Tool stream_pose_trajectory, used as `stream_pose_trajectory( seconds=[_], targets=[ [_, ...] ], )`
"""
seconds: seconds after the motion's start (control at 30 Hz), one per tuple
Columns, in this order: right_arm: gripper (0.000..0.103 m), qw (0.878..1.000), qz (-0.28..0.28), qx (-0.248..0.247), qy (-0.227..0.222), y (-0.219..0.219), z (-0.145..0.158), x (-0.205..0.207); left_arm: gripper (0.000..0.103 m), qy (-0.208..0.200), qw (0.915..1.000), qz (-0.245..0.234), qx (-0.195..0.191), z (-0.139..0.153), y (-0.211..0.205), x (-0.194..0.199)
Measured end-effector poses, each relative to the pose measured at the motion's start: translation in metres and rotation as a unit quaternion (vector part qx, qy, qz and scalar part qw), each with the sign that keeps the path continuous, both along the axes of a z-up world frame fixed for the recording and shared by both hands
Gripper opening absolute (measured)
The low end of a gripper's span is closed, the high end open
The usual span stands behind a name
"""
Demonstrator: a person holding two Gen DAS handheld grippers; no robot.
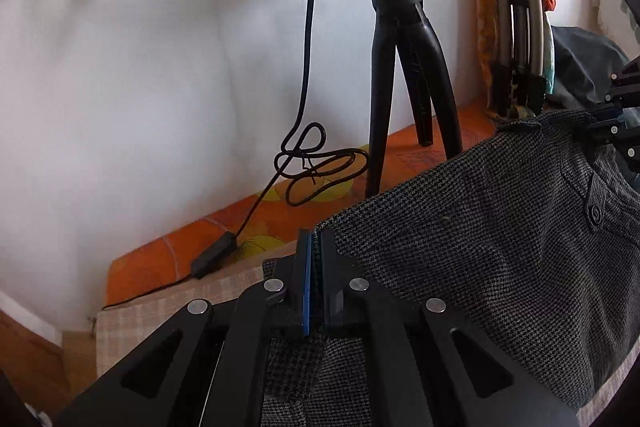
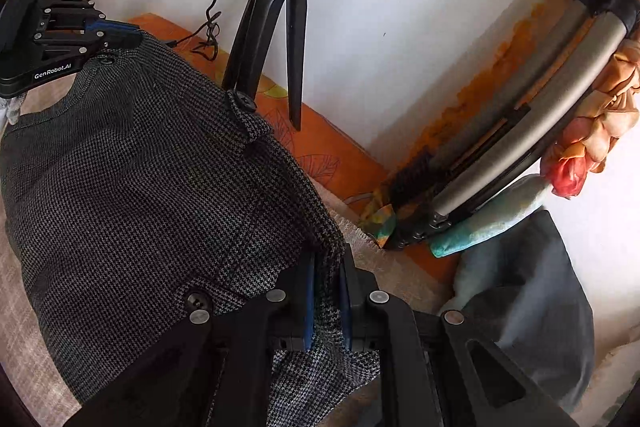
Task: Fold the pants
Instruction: 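Lift the hems with both grippers and fold them over toward the waistband, then lower the folded hems onto the pants and open both grippers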
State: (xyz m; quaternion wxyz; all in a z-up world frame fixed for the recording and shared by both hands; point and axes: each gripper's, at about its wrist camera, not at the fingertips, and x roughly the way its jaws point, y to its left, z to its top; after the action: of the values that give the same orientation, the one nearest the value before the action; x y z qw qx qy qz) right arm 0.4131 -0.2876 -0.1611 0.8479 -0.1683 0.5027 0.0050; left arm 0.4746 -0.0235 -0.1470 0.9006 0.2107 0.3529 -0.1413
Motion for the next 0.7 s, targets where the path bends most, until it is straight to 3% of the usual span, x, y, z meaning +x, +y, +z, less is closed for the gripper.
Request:
stream_pose_trajectory(
  seconds=[0.2,0.3,0.33,0.37,0.4,0.47,0.6,0.7],
  targets=[
    [0.008,1.000,-0.017,-0.009,0.017,-0.007,-0.021,0.010,0.016,0.004,0.9997,0.020,-0.010,-0.008,0.003,0.001],
    [0.011,0.999,-0.030,-0.007,0.016,-0.009,-0.021,0.016,0.036,-0.003,0.9990,0.036,-0.027,0.004,0.007,0.001],
    [0.014,0.999,-0.034,-0.014,0.014,-0.010,-0.021,0.016,0.045,-0.006,0.9986,0.040,-0.033,0.009,0.011,-0.003],
    [0.023,0.999,-0.036,-0.025,0.010,-0.009,-0.022,0.016,0.047,-0.010,0.9983,0.045,-0.037,0.015,0.016,-0.008],
    [0.039,0.999,-0.038,-0.036,0.006,-0.009,-0.020,0.015,0.047,-0.014,0.9980,0.046,-0.041,0.022,0.016,-0.008],
    [0.044,0.998,-0.048,-0.043,-0.005,-0.012,-0.012,0.011,0.048,-0.022,0.9975,0.049,-0.047,0.033,0.030,-0.020],
    [0.048,0.998,-0.053,-0.005,-0.032,-0.018,0.017,-0.011,0.051,-0.028,0.9970,0.051,-0.051,0.050,0.057,-0.051],
    [0.061,0.997,-0.038,0.040,-0.055,-0.012,0.042,-0.039,0.055,-0.018,0.9957,0.053,-0.074,0.051,0.082,-0.083]
  ],
)
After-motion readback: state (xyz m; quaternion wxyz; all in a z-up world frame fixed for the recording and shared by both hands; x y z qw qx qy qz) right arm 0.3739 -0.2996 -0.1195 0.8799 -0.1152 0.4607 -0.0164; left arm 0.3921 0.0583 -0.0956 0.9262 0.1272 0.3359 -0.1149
